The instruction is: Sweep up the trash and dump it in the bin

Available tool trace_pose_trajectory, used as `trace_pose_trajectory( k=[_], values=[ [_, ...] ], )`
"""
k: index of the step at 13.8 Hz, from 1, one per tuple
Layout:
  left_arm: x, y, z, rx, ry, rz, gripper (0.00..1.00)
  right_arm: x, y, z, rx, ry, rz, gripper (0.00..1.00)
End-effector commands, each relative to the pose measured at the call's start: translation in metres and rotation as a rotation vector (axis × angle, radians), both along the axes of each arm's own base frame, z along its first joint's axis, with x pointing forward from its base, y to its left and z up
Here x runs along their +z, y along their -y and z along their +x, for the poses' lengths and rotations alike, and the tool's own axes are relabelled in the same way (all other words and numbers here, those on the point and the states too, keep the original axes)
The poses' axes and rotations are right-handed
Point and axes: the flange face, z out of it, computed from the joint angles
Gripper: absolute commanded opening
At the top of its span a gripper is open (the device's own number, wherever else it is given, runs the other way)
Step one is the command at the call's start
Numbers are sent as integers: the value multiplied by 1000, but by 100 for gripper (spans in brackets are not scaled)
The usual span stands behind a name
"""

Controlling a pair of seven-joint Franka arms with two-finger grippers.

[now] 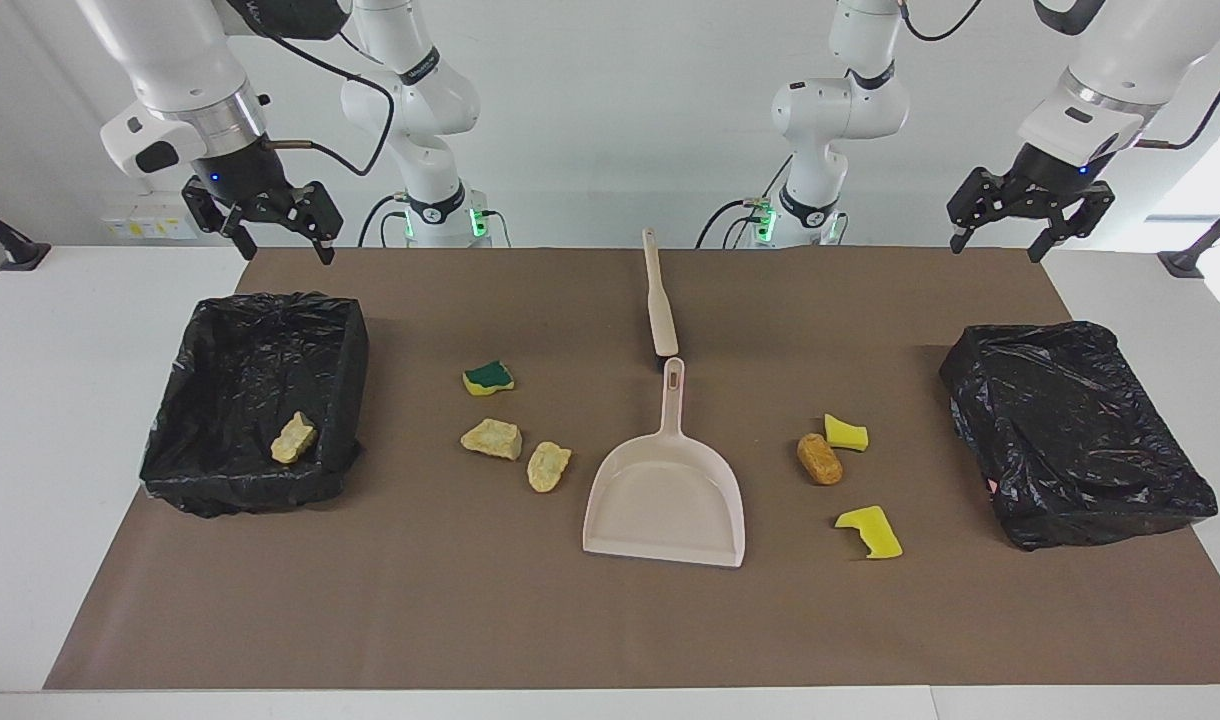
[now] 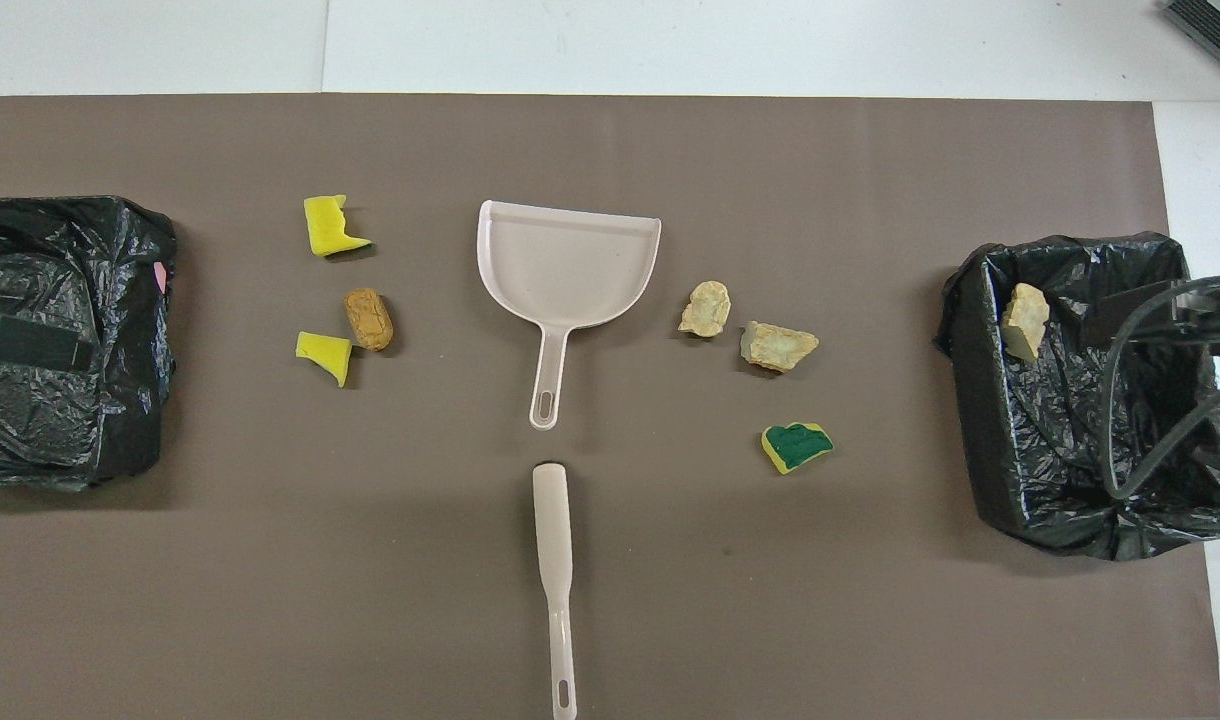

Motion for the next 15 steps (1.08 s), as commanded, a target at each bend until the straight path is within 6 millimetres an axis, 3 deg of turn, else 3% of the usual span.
trace_pose_trajectory(
  k=[1, 15],
  values=[
    [2, 3, 0, 8, -13, 9, 100, 0, 3, -9, 4, -13, 27, 100],
    [-5, 17, -8, 38, -8, 8, 100, -2, 6, -12, 12, -23, 27, 100]
  ],
)
